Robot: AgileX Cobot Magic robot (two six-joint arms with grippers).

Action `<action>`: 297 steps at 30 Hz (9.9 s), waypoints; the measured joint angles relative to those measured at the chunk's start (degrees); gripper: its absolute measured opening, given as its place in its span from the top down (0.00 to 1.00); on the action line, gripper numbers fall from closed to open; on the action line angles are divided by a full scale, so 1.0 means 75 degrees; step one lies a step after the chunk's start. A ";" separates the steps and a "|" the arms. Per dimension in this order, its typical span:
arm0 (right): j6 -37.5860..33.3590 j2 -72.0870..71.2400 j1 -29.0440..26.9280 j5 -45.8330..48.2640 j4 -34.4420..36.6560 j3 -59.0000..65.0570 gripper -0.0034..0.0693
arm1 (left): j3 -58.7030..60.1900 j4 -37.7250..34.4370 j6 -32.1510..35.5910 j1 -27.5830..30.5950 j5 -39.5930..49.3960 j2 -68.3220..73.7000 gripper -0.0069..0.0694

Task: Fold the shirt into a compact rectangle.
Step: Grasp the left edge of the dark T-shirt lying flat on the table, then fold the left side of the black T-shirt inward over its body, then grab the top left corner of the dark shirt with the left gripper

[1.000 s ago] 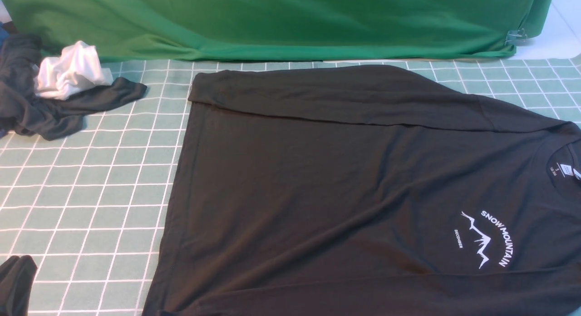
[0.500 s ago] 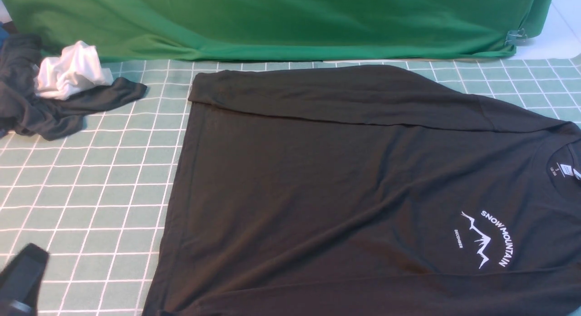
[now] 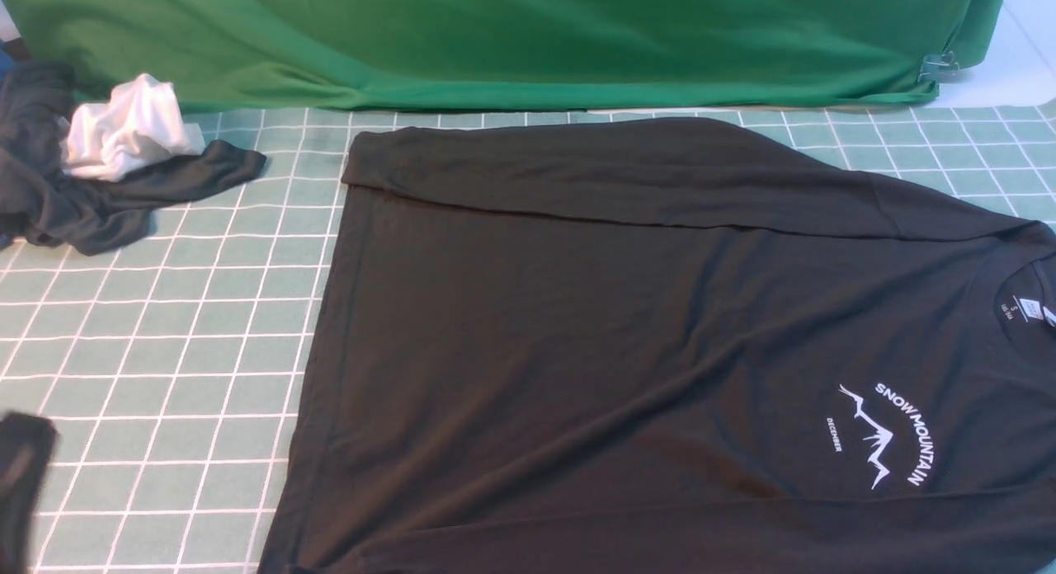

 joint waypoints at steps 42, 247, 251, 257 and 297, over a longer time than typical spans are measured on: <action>-0.8250 0.6704 0.0280 1.1405 -0.0689 -0.7322 0.93 | -0.4416 0.5617 -0.0485 -0.3954 0.5251 1.1112 0.43; -0.8157 0.6754 0.0280 1.0488 -0.0689 -0.7322 0.70 | -1.7243 0.6058 0.1418 -0.0603 0.6264 1.9503 0.88; -0.8157 0.6754 0.0280 1.0488 -0.0689 -0.7322 0.70 | -1.7243 0.6094 0.1453 -0.0603 0.6222 1.9314 0.88; -0.8157 0.6754 0.0280 1.0487 -0.0689 -0.7322 0.69 | -1.7243 0.6035 0.1453 -0.0603 0.6243 1.9123 0.88; -0.8157 0.6754 0.0280 1.0614 -0.0689 -0.7322 0.66 | -1.7243 0.5245 0.1477 -0.0603 0.7019 1.9310 0.66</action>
